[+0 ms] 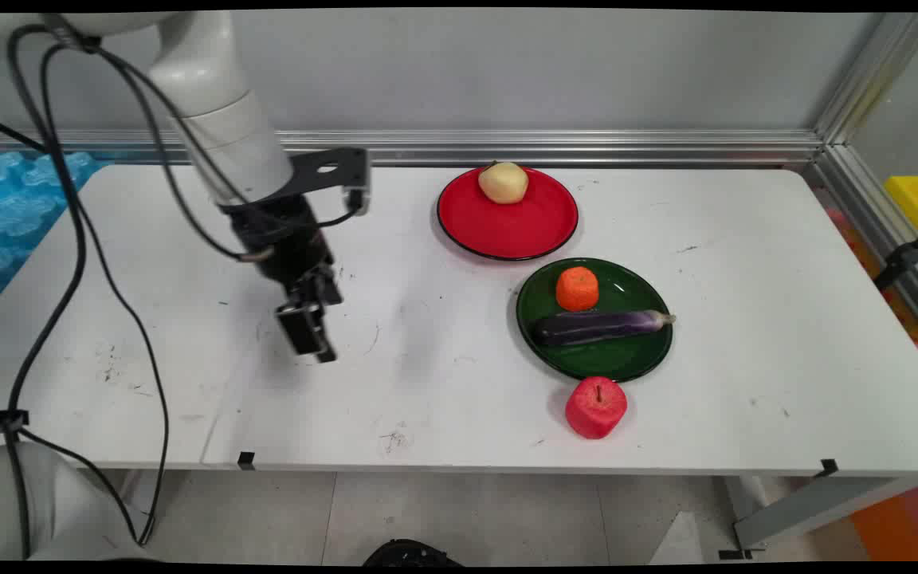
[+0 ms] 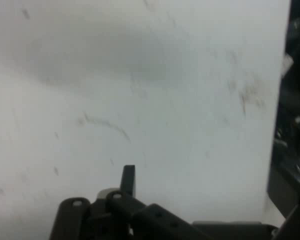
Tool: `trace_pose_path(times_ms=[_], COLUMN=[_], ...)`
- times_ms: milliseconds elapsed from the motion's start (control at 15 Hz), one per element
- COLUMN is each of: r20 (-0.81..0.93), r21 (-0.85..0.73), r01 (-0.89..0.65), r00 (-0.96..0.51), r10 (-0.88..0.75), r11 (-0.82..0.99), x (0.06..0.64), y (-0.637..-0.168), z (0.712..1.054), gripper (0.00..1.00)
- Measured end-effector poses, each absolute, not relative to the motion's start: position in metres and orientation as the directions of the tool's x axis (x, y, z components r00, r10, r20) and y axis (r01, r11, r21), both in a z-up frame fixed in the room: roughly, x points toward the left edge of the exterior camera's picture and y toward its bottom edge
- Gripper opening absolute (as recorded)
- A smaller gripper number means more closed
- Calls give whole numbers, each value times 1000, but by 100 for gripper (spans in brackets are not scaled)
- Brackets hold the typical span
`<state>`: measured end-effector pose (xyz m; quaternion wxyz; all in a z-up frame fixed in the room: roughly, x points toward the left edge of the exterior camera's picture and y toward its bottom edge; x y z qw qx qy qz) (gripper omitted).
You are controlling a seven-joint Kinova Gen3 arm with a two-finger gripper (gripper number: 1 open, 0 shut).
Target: Pick up the eggplant from the green plate
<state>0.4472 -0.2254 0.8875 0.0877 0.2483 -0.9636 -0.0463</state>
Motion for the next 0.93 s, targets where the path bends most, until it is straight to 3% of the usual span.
trace_pose_path(times_ms=[933], r20=[383], r21=[-7], r01=[-498], r00=[-802], r10=[-458], r11=[867], x=[318], y=[-304], z=[864], gripper=[100])
